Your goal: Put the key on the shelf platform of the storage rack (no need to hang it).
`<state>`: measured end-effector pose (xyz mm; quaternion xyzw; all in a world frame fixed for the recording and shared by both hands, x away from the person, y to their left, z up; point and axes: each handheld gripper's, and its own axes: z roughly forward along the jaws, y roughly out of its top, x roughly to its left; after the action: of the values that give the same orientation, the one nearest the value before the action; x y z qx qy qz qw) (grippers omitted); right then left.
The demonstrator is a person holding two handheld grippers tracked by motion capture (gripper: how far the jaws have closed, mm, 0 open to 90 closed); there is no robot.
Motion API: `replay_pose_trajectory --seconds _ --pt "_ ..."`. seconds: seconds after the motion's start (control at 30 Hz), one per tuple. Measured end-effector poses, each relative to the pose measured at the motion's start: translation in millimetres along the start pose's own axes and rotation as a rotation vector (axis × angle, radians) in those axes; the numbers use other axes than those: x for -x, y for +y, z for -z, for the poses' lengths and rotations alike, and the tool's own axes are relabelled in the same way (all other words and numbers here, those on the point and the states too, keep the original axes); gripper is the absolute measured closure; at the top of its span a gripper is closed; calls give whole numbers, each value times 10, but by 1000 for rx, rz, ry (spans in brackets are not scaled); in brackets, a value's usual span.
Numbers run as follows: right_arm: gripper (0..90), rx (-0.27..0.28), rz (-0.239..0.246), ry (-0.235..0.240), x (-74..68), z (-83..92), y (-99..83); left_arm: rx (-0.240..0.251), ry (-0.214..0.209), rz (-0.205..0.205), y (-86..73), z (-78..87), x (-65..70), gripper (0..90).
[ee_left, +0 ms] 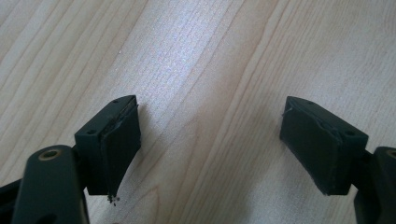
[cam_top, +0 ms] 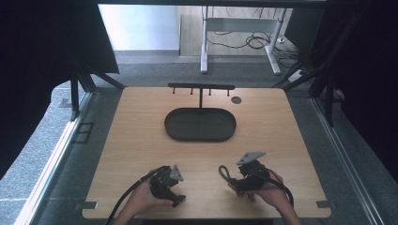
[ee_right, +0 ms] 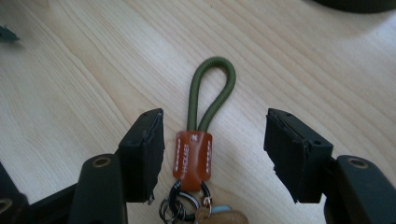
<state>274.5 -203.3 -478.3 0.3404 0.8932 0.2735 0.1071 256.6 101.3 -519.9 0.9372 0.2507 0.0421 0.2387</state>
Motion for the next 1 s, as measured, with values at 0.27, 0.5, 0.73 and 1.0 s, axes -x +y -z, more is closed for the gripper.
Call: replay_pose_trajectory --seconds 0.27,0.5,0.73,1.0 --pt "383 2 28 2 -44 -6 141 -2 2 -8 0 1 -5 204" --pt "381 -7 38 2 -67 -36 230 -1 0 -5 -2 1 -8 200" --pt "382 -15 52 9 -96 -30 319 -1 0 -1 -2 2 -8 200" --pt "383 -61 63 12 -158 -120 324 -1 1 1 -4 3 -9 200"
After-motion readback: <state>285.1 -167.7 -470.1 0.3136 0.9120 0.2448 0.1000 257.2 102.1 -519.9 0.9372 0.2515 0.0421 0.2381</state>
